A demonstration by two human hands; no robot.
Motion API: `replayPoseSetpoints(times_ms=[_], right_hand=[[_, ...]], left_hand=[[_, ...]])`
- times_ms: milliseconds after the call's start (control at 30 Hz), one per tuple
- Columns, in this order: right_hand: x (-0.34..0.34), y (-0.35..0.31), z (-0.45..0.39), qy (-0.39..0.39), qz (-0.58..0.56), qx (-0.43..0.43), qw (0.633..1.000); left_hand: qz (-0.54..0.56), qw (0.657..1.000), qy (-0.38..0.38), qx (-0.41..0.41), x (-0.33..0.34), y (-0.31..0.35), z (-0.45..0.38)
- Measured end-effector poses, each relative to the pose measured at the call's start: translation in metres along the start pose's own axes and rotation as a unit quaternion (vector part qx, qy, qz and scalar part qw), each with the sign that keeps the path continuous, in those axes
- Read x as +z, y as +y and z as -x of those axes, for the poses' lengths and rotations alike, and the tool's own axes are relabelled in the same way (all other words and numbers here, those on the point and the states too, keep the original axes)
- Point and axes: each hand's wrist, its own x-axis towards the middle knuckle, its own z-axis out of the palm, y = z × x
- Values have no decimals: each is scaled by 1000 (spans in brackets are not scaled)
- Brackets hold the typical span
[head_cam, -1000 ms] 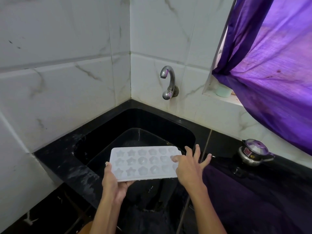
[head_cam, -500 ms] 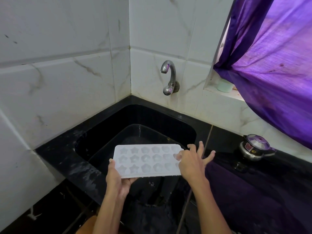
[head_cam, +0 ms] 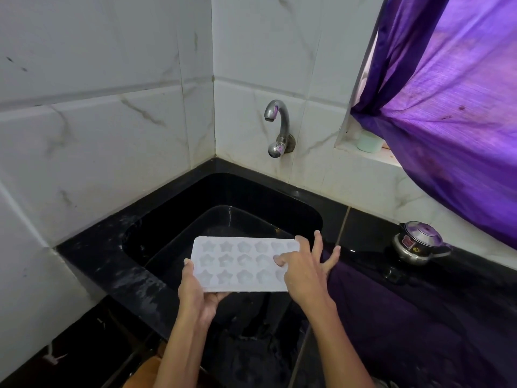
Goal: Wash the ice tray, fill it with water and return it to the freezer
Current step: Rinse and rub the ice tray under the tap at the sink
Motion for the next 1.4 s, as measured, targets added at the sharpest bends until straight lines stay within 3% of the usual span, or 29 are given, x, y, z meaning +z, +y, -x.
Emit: replayPoseSetpoints(times_ms=[867, 1000, 1400], right_hand=[[0, -2, 5, 14, -14, 25, 999], [-3, -6, 5, 48, -50, -11, 998], [2, -16, 10, 7, 0, -46, 999]], left_hand=[[-22, 1000, -13, 1, -5, -3, 4], [-23, 1000, -11, 2, -4, -3, 5], [-20, 1000, -11, 3, -2, -3, 11]])
